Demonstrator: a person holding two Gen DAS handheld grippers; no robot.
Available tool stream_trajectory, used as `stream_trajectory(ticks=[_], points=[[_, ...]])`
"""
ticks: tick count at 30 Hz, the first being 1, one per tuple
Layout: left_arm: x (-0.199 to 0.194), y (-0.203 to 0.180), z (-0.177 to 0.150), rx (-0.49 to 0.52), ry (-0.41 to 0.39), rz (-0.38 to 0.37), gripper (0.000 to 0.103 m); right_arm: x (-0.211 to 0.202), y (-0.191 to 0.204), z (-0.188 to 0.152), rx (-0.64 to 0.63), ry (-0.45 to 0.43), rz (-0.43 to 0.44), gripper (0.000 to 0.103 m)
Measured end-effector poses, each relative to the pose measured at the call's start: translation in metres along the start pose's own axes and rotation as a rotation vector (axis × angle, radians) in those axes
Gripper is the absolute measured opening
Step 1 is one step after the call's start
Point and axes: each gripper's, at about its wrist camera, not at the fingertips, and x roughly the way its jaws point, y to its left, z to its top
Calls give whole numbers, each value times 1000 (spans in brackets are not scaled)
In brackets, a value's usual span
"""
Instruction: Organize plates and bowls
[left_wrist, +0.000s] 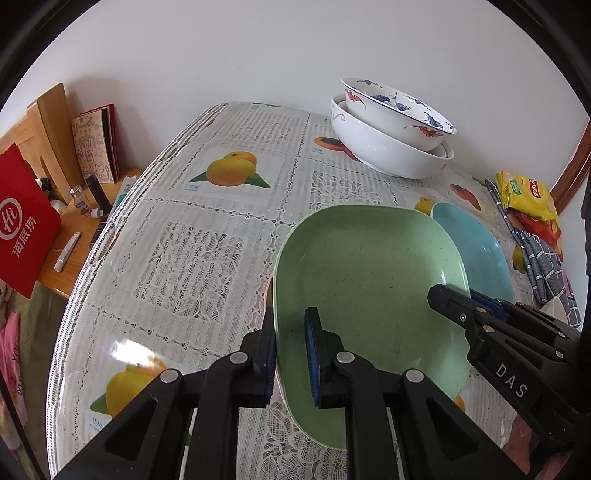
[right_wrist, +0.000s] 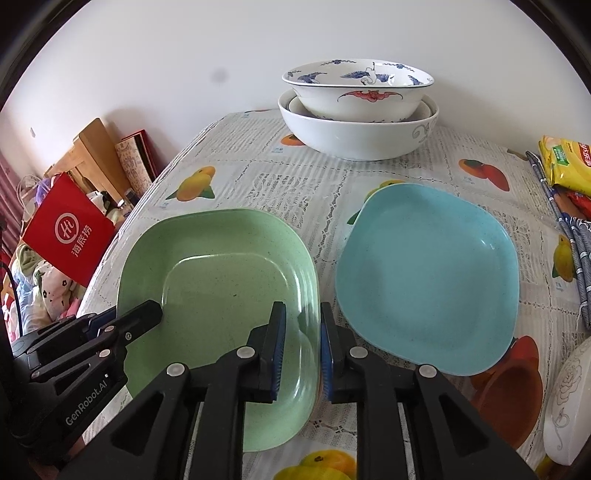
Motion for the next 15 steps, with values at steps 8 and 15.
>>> stream_trajectory(ticks=[8, 15], points=[[-7, -3, -6, -4, 9, -5, 37, -13, -3, -5, 7, -23, -8, 33], [-24, -10, -9, 8, -16, -4, 44, -34, -8, -17, 4, -39, -13, 44]])
